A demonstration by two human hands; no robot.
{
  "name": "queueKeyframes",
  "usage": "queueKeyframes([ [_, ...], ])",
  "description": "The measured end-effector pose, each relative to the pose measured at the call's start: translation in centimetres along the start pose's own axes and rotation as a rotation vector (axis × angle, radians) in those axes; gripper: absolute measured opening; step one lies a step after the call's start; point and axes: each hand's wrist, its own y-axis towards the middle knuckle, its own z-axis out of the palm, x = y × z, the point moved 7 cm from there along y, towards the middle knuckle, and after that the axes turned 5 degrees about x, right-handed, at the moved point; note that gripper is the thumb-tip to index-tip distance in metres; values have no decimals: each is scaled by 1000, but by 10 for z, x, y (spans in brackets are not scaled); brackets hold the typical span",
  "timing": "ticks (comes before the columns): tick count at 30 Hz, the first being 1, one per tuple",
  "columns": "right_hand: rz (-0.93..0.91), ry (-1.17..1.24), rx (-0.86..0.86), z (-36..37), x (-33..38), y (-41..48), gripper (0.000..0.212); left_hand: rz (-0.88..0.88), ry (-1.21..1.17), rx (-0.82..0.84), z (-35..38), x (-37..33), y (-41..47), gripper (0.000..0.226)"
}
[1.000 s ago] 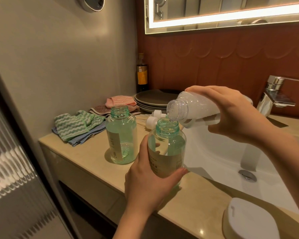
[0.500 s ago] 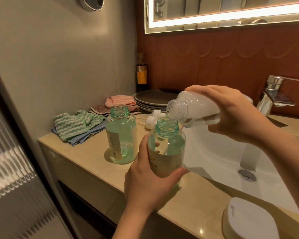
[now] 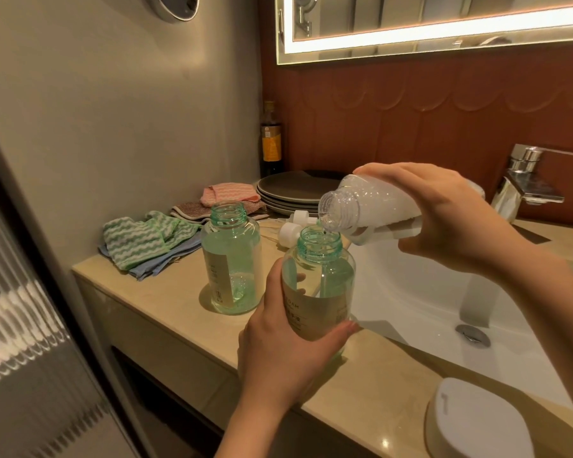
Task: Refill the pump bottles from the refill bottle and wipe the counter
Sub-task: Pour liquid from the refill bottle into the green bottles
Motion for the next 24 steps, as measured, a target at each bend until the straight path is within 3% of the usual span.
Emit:
queueKeyframes([
  [24, -10, -22, -10, -1, 3, 0, 99, 3, -2, -1, 0, -1, 0, 101],
])
